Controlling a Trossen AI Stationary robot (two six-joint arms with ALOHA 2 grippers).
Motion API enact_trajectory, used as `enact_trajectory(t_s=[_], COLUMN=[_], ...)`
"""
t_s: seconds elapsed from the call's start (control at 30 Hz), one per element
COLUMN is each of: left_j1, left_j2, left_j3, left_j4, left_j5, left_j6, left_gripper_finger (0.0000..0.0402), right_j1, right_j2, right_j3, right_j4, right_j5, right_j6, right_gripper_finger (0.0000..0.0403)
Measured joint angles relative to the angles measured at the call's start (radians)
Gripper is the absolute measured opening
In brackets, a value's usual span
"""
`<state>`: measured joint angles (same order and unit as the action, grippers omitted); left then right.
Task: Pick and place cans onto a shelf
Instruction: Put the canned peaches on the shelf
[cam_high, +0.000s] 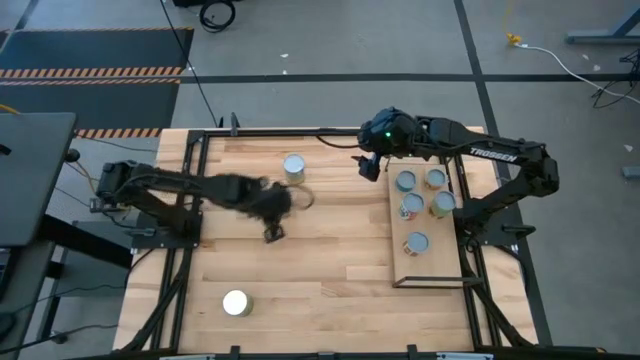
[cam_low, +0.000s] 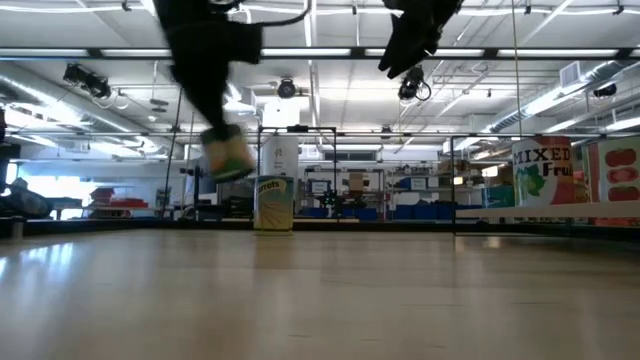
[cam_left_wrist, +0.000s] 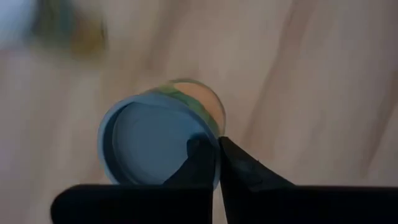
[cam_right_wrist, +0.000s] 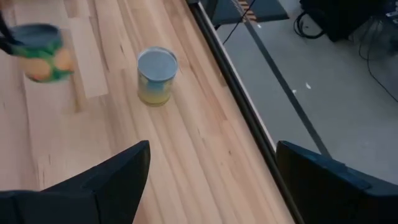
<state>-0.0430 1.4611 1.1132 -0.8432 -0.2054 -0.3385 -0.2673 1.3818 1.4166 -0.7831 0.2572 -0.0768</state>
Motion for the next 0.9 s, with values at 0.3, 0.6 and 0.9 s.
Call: enact_trajectory(t_s=[0.3,0.6,0.9], left_j1=[0.099,0.081,0.063], left_j2=[0.323,0.501,0.593], left_j3=[0.355,0.464,0.464], left_j4=[0.056,0.022,0.023], left_j5=[0.139,0.165,0.068], left_j6=[0.488,0.657,0.752], left_gripper_finger=[0.001,0.0018,0.0017], right_j1=[-0.005,0.023,0.13], right_j2=[0.006,-0.004,-0.004], right_j3=[-0.001,-0.069,-0.122], right_j4=[-0.221,-0.359,-0.405], right_j5=[-0.019,-0.108,-0.121], right_j6=[-0.095,-0.077,0.047], right_gripper_finger=[0.0354,0.0355,0.0355])
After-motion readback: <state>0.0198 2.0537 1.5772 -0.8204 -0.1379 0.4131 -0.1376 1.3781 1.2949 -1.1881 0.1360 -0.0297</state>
